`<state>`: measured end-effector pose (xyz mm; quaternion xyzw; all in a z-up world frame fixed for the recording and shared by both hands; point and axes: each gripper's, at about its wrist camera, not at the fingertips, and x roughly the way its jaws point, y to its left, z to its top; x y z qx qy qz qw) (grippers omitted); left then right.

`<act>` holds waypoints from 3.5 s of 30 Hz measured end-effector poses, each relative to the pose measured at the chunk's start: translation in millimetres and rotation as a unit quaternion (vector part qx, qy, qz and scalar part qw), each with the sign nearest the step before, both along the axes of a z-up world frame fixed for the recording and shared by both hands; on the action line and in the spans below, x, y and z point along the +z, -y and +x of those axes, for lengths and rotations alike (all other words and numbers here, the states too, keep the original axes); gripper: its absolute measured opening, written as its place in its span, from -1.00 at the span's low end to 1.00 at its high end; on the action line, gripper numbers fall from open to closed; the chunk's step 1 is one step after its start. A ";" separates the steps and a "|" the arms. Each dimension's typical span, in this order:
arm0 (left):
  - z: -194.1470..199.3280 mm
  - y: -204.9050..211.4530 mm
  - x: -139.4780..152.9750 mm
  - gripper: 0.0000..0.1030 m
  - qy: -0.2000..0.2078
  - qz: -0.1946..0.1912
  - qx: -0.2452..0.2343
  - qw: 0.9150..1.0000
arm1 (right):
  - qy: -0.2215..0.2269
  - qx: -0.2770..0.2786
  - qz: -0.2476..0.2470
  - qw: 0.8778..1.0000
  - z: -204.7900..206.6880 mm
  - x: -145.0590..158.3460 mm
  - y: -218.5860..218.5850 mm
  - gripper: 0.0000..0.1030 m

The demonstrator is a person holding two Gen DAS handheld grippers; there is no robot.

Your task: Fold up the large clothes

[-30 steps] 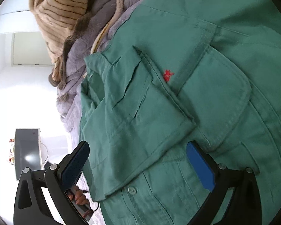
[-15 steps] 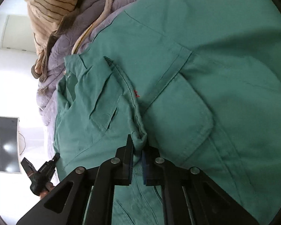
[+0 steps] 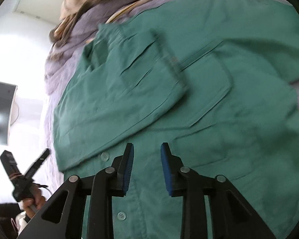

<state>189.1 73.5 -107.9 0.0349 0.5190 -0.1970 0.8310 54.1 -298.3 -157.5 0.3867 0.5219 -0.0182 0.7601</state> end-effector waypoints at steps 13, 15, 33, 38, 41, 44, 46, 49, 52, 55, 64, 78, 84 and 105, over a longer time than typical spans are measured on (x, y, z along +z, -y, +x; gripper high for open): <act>-24.9 -57.9 -18.8 -0.88 -0.044 0.061 0.079 0.994 | -0.022 -0.005 0.005 1.000 -47.6 2.0 2.4 -0.31; -35.4 -47.0 -7.1 -0.88 -0.044 0.055 0.064 0.995 | -0.022 -0.013 0.009 1.000 -55.5 4.3 5.0 -0.12; -112.7 140.3 -19.2 -0.88 -0.095 0.050 -0.061 0.992 | -0.017 -0.064 0.048 0.997 -115.9 -1.7 57.9 0.28; -119.6 162.7 -23.0 -0.88 -0.094 0.072 -0.074 0.990 | -0.001 -0.076 0.053 0.996 -122.0 2.4 78.3 0.29; -120.5 174.2 -27.9 -0.88 -0.100 0.084 -0.079 0.988 | 0.009 -0.090 0.049 0.995 -125.2 4.4 94.3 0.29; -121.6 182.4 -29.1 1.00 -0.104 0.090 -0.078 0.987 | 0.020 -0.111 0.050 0.992 -128.5 5.7 115.7 0.29; -124.6 188.2 -23.1 0.98 -0.082 0.084 -0.072 0.991 | 0.025 -0.126 0.047 0.991 -131.2 5.3 129.0 0.29; -127.1 204.5 -22.9 0.98 -0.074 0.092 -0.086 0.989 | 0.032 -0.162 0.039 0.986 -139.0 4.2 155.6 0.47; -126.4 218.6 -20.6 0.98 -0.069 0.090 -0.098 0.989 | 0.040 -0.204 0.036 0.977 -150.4 2.5 190.1 0.60; -122.9 237.4 -18.0 0.98 -0.063 0.084 -0.099 0.989 | 0.039 -0.245 0.036 0.968 -160.7 -1.9 228.1 0.60; -103.8 272.2 -25.3 0.98 -0.078 0.076 -0.098 0.989 | 0.084 -0.385 0.094 0.914 -178.2 -33.5 332.2 0.60; -105.7 328.6 -36.8 0.98 -0.090 0.046 -0.113 0.988 | 0.146 -0.449 0.217 0.855 -164.5 -78.1 393.4 -0.05; -94.4 330.0 -31.1 0.98 -0.086 0.033 -0.109 0.990 | 0.192 -0.416 0.235 0.857 -156.7 -61.0 388.2 -0.92; -34.6 184.0 -11.1 0.98 -0.037 0.023 0.022 0.999 | 0.176 0.118 0.021 0.977 77.2 60.1 18.5 -0.86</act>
